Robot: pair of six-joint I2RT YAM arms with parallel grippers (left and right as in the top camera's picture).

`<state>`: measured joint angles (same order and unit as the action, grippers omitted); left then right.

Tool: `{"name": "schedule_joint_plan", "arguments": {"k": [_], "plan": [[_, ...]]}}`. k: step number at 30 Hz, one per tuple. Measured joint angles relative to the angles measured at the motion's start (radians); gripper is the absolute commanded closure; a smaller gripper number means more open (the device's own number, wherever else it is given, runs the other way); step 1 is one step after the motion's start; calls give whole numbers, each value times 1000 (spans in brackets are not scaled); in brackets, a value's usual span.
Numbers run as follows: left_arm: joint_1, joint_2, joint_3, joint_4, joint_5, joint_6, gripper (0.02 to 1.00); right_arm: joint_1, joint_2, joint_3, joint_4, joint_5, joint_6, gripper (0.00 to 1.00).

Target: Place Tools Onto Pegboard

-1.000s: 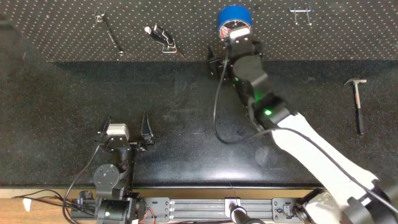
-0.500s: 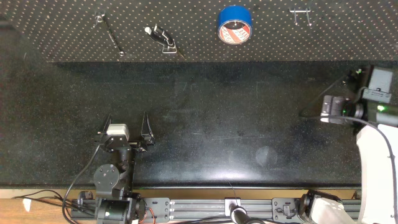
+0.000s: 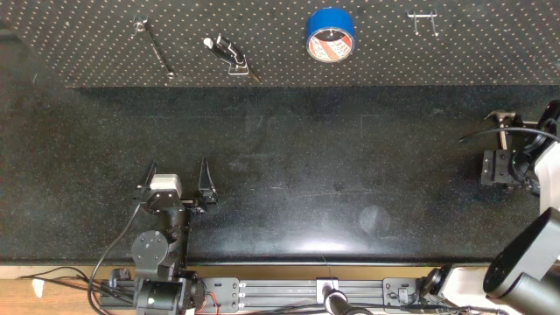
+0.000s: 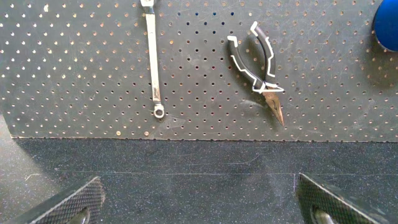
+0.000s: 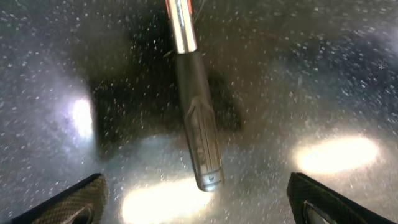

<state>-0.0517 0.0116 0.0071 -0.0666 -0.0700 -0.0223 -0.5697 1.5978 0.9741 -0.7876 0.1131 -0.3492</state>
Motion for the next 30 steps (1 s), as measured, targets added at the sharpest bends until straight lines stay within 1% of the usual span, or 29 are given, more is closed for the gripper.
{"name": "schedule_joint_plan", "arguments": {"k": [2,5,6,11,13,14,15,16,17,18,20,22,27,28,29,30], "plan": [[0,0,0,0,0,0,23,0,51,0,23,0,-13,62],[0,0,0,0,0,0,25,0,59,0,37,-64,-113,62],[0,0,0,0,0,0,23,0,60,0,41,-69,-129,62],[0,0,0,0,0,0,23,-30,60,0,45,-87,-144,62],[0,0,0,0,0,0,23,-31,75,1,45,-94,-150,77],[0,0,0,0,0,0,23,-31,79,3,44,-101,-151,286],[0,0,0,0,0,0,23,-32,80,3,45,-110,-157,459],[0,0,0,0,0,0,23,-32,85,4,43,-121,-161,564],[0,0,0,0,0,0,23,-32,87,5,44,-128,-161,614],[0,0,0,0,0,0,23,-32,88,5,44,-131,-161,643],[0,0,0,0,0,0,25,-32,89,5,45,-131,-165,783],[0,0,0,0,0,0,23,-32,90,5,45,-131,-162,816],[0,0,0,0,0,0,23,-32,90,5,45,-131,-161,814],[0,0,0,0,0,0,23,-32,90,5,45,-131,-161,873],[0,0,0,0,0,0,23,-32,90,5,45,-131,-159,884],[0,0,0,0,0,0,23,-32,90,5,45,-131,-161,919]]}}
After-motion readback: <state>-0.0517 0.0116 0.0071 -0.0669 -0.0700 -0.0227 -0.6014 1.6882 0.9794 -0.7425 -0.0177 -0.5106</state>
